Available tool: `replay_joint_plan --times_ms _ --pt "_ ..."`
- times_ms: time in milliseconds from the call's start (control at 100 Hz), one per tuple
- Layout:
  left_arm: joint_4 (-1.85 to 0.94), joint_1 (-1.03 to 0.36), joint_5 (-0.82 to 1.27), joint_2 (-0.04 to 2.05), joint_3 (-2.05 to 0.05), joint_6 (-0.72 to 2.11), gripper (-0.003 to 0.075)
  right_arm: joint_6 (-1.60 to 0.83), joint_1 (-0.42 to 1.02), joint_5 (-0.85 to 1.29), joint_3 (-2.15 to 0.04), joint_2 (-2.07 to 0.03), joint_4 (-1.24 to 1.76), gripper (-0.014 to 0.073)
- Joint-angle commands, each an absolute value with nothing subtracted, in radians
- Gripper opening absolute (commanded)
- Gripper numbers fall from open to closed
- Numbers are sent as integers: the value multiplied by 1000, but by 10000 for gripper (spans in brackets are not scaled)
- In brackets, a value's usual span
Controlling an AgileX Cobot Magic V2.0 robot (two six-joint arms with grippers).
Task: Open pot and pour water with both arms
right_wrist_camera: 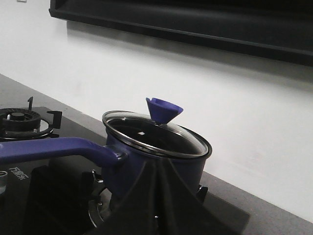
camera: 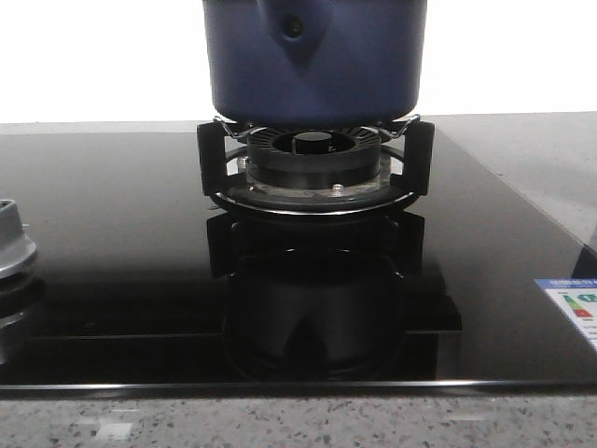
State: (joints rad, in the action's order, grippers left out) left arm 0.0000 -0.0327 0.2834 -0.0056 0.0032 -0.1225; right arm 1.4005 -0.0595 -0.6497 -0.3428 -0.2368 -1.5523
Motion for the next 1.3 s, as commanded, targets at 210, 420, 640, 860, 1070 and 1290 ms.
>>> replay_joint_plan --times_ms 210,420,640,860,1070,1290 --pt "10 -29 295 -34 47 -127 -20 1405 -56 -637 -369 -248 -1519 -71" --pt "-33 -29 305 -34 47 -127 -20 1405 -56 -637 -369 -248 -1519 -71" --pt "-33 -29 305 -34 47 -127 -20 1405 -56 -637 -369 -248 -1519 -71" --pt "-33 -29 305 -34 47 -127 -20 1405 -56 -637 -369 -248 -1519 -71" --pt "-33 -29 305 -34 47 -127 -20 1405 -56 -637 -369 -248 -1519 -71" --pt "-33 -29 305 -34 47 -127 -20 1405 -56 -588 -369 -248 -1521 -71"
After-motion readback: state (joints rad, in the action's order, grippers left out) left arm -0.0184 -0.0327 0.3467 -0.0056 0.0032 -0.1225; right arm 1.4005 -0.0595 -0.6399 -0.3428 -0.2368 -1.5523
